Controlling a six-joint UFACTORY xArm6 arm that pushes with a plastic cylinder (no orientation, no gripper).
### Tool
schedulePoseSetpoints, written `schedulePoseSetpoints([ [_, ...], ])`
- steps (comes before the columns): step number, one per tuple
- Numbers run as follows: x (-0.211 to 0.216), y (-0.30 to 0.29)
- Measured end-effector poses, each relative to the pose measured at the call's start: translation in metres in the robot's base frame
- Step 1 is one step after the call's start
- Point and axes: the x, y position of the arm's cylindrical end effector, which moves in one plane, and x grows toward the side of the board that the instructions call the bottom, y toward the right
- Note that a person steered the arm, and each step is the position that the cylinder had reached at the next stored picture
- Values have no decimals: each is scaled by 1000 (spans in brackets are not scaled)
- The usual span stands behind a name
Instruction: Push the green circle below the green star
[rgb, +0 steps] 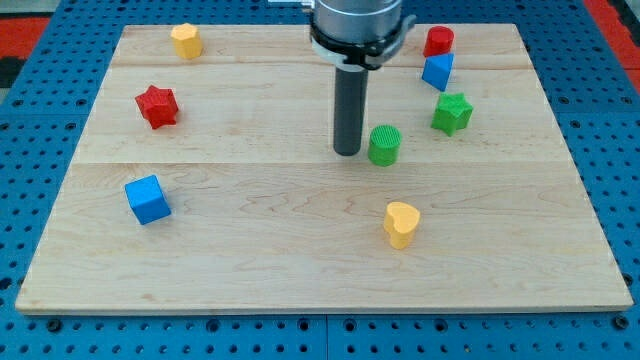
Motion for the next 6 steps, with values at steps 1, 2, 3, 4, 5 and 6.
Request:
schedulePoseSetpoints([
  [1,-15,1],
  [2,3,13],
  [3,8,55],
  [4,6,74],
  [5,6,72],
  [6,6,82],
])
